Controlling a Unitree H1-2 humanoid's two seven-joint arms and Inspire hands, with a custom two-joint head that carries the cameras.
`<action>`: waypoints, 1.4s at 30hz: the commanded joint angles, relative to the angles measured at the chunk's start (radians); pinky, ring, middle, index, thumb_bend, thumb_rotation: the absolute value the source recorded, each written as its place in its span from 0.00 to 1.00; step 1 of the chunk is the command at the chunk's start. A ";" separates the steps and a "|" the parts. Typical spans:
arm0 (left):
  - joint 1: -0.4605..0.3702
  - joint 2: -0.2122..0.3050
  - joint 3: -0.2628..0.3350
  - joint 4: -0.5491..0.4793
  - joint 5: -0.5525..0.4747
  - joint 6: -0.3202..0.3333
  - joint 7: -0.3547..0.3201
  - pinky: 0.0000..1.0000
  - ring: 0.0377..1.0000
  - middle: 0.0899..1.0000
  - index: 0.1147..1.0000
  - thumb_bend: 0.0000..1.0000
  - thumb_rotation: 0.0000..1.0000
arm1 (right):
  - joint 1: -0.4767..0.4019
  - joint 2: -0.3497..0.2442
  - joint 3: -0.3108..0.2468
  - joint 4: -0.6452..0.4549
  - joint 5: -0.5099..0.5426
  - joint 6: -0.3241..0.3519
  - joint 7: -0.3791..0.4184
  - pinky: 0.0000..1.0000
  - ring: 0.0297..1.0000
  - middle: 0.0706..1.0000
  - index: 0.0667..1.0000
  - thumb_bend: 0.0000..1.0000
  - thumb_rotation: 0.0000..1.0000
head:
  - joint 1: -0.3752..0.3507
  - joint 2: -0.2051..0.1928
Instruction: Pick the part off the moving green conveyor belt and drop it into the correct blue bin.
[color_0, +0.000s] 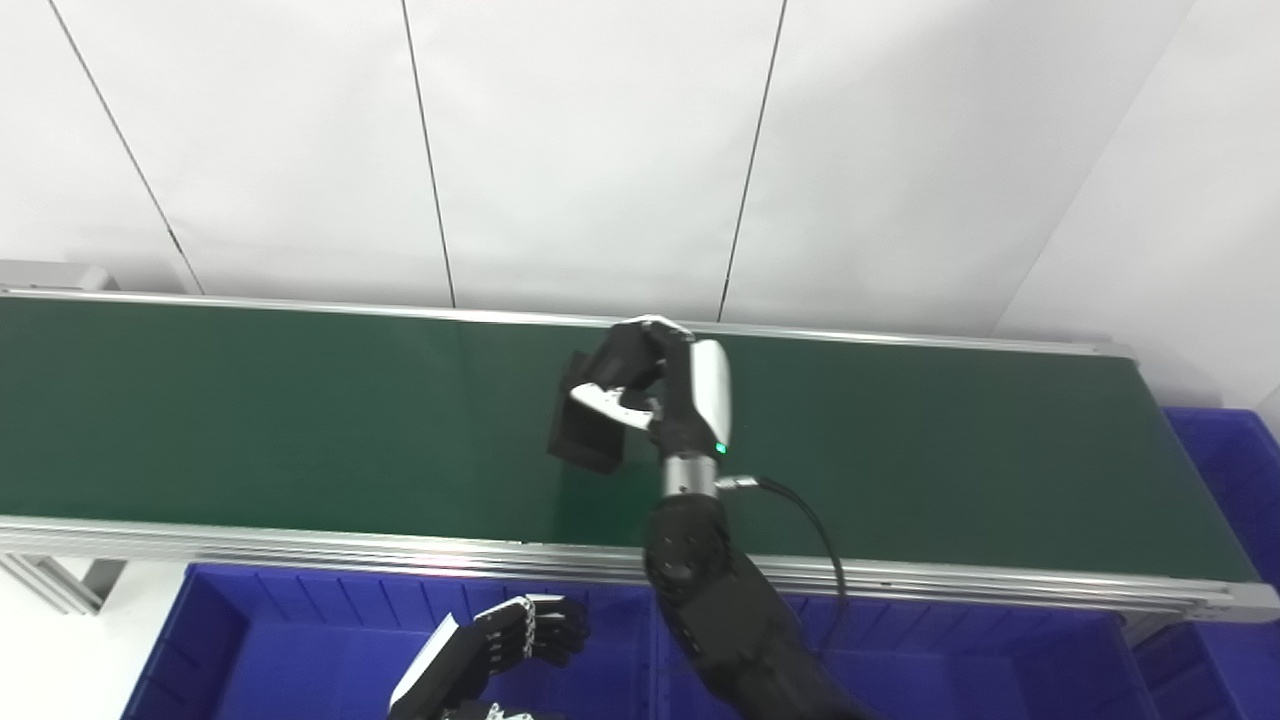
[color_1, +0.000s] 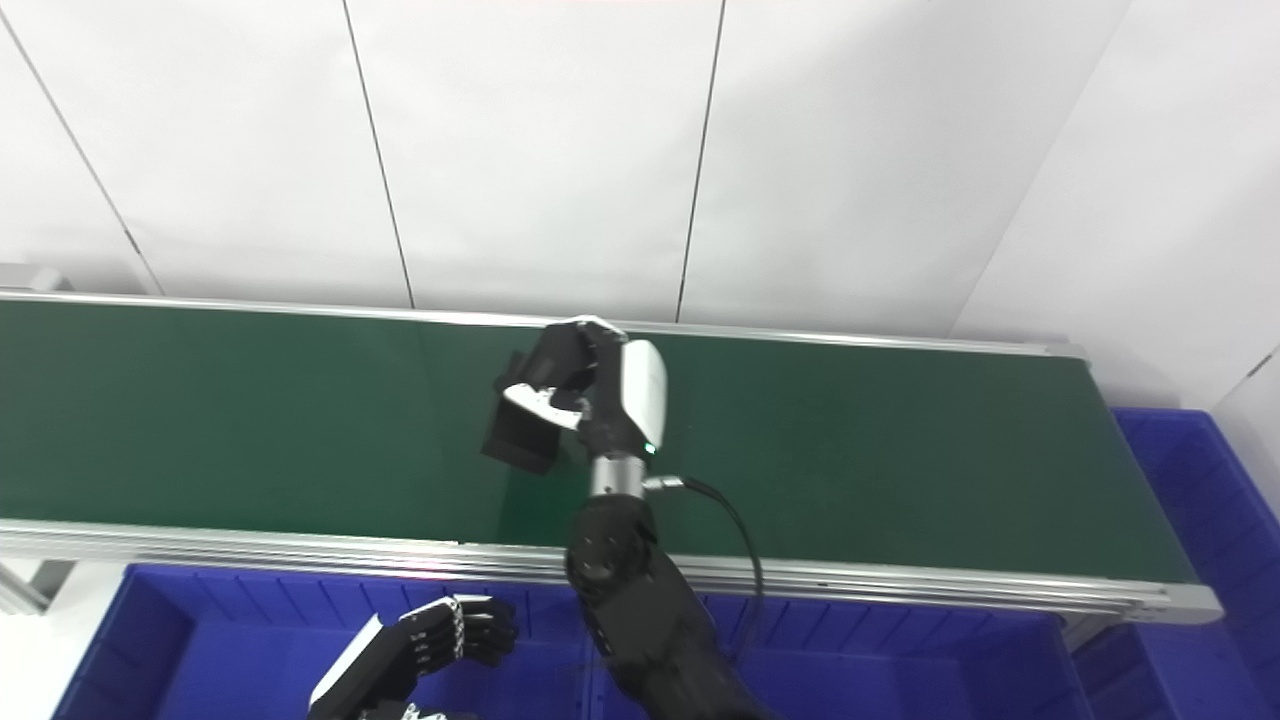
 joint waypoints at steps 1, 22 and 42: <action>-0.015 -0.013 0.014 -0.014 -0.031 -0.036 -0.020 0.61 0.65 0.66 0.68 0.90 0.38 | 0.044 -0.014 -0.017 -0.163 -0.008 0.020 0.028 0.34 0.44 0.51 0.44 0.49 0.00 | 0.004 0.005; -0.002 -0.049 0.039 -0.069 -0.008 -0.035 0.025 0.68 0.71 0.71 0.69 0.90 0.38 | 0.628 -0.135 -0.112 -0.871 0.031 0.144 0.334 0.35 0.45 0.53 0.41 0.49 0.00 | 0.028 0.113; 0.038 -0.039 0.036 -0.185 0.058 -0.032 0.098 0.77 0.82 0.82 0.82 0.66 0.65 | 0.737 -0.189 -0.098 -0.750 -0.157 0.312 0.410 0.31 0.42 0.52 0.45 0.49 0.00 | 0.066 0.181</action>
